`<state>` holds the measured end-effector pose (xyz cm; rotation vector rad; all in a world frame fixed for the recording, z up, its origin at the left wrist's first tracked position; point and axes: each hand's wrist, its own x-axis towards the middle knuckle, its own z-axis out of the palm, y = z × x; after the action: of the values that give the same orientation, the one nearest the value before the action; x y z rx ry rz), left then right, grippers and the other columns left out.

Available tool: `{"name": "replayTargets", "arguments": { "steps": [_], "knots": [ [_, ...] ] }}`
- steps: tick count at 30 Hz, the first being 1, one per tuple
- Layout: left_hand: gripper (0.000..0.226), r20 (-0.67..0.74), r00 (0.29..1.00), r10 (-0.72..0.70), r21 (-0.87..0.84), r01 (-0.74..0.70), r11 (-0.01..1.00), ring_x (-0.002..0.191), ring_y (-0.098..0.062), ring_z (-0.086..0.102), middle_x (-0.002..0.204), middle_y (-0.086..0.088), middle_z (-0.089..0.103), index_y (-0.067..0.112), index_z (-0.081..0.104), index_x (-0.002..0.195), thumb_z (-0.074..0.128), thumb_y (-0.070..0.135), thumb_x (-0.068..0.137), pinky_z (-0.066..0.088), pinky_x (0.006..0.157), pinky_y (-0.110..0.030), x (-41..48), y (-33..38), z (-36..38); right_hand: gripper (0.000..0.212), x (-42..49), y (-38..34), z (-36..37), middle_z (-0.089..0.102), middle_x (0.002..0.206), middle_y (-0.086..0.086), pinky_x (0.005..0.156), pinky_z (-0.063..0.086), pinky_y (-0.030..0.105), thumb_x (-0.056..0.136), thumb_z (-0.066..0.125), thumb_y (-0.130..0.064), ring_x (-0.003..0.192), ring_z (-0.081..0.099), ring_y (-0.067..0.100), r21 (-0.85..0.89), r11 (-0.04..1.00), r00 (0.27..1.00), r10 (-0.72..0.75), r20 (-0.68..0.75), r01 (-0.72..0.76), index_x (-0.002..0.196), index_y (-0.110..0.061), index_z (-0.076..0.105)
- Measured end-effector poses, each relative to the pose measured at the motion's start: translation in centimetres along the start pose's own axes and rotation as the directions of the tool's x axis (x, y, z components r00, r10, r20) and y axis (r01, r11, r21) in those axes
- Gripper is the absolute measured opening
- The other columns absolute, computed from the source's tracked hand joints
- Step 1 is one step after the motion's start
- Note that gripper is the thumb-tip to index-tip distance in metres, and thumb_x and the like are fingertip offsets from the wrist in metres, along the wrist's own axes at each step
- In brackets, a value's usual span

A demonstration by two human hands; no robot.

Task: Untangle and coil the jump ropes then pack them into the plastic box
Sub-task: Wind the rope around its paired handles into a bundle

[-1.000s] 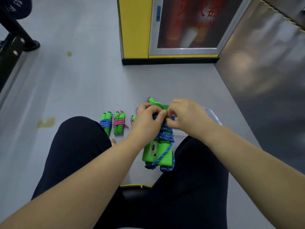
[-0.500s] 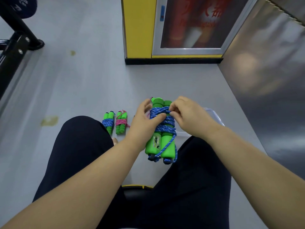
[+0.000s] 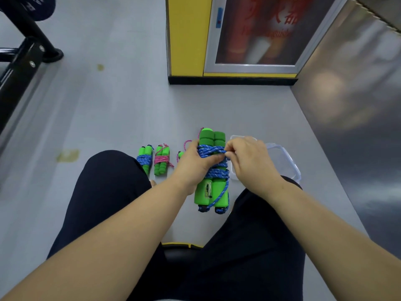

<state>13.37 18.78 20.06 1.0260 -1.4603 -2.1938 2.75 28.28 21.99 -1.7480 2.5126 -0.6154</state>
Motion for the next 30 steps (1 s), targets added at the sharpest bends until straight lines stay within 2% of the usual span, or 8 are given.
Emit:
{"name": "replayTargets", "arguments": {
  "steps": [2,6,9,15,21,26,28,30],
  "knots": [
    [0.032,-0.006,1.0,-0.003,-0.016,0.003,1.0,0.085,-0.023,0.068,0.1,-0.01,0.067,0.015,0.054,0.102,0.072,0.004,0.078,0.058,0.077,-0.041,0.0,0.1,-0.2,0.016,0.1,0.1,0.1,0.045,0.076,-0.011,0.07,0.038,0.035,0.091,0.045,-0.019,0.076,0.045,0.018,0.157,0.987,0.999,0.036,0.029,-0.04,0.087,-0.012,0.058],
    [0.04,0.039,0.998,-0.054,-0.087,0.058,0.995,0.077,-0.021,0.069,0.104,-0.015,0.067,0.005,0.051,0.115,0.07,0.002,0.08,0.059,0.064,-0.036,-0.2,0.5,-0.7,0.013,-0.7,0.8,0.3,0.045,0.083,-0.015,0.073,0.038,0.018,0.086,0.064,-0.019,0.08,0.047,0.0,0.388,0.917,0.991,0.047,0.123,-0.092,0.099,-0.016,0.061],
    [0.043,0.117,0.99,-0.078,-0.108,0.09,0.99,0.084,-0.026,0.069,0.108,-0.017,0.066,0.004,0.05,0.12,0.069,0.002,0.081,0.059,0.07,-0.04,-0.3,0.7,-1.0,0.012,-0.9,1.4,0.1,0.044,0.091,-0.013,0.076,0.042,0.008,0.083,0.069,-0.017,0.084,0.047,-0.008,0.474,0.874,0.993,0.068,0.092,-0.103,0.083,-0.02,0.057],
    [0.025,0.184,0.982,-0.052,-0.099,0.071,0.993,0.077,-0.022,0.07,0.092,-0.008,0.071,0.011,0.058,0.106,0.065,0.002,0.083,0.059,0.07,-0.038,-0.3,1.0,-0.7,0.025,-1.3,1.6,-0.2,0.051,0.076,-0.009,0.068,0.038,0.01,0.084,0.058,-0.031,0.071,0.045,0.004,0.381,0.92,0.978,-0.013,-0.207,0.093,0.077,-0.007,0.059],
    [0.039,0.186,0.98,-0.065,-0.143,0.092,0.985,0.079,-0.024,0.071,0.1,-0.013,0.069,0.007,0.054,0.117,0.066,0.002,0.081,0.059,0.067,-0.038,-0.8,0.8,-0.8,0.008,-2.4,2.3,0.7,0.051,0.071,-0.018,0.065,0.038,0.008,0.081,0.063,-0.028,0.069,0.049,-0.003,0.469,0.883,0.994,0.067,-0.084,-0.02,0.08,-0.022,0.058],
    [0.037,0.168,0.985,-0.046,-0.169,0.075,0.983,0.077,-0.023,0.071,0.099,-0.013,0.07,0.006,0.053,0.118,0.064,0.003,0.083,0.059,0.065,-0.037,-1.3,0.6,-0.5,0.029,-3.1,2.7,1.2,0.046,0.07,-0.013,0.062,0.034,0.017,0.083,0.057,-0.04,0.068,0.045,-0.004,0.433,0.899,0.998,0.065,0.022,-0.068,0.073,-0.012,0.058],
    [0.026,0.175,0.984,-0.035,-0.2,0.071,0.977,0.074,-0.022,0.071,0.091,-0.01,0.071,0.008,0.057,0.11,0.062,0.003,0.085,0.06,0.065,-0.039,-1.4,0.8,0.0,0.028,-3.1,2.2,1.0,0.045,0.08,-0.01,0.069,0.036,0.013,0.083,0.055,-0.038,0.074,0.044,0.001,0.471,0.882,0.999,0.012,-0.052,0.014,0.071,-0.013,0.054],
    [0.02,0.191,0.981,-0.037,-0.219,0.079,0.973,0.073,-0.023,0.07,0.086,-0.008,0.072,0.01,0.059,0.104,0.062,0.005,0.085,0.06,0.067,-0.041,-1.3,1.0,0.3,0.024,-3.2,2.2,0.7,0.049,0.091,-0.005,0.079,0.039,0.013,0.082,0.059,-0.03,0.084,0.048,0.006,0.431,0.894,0.974,-0.022,-0.226,0.121,0.069,-0.009,0.057]
  ]
}}
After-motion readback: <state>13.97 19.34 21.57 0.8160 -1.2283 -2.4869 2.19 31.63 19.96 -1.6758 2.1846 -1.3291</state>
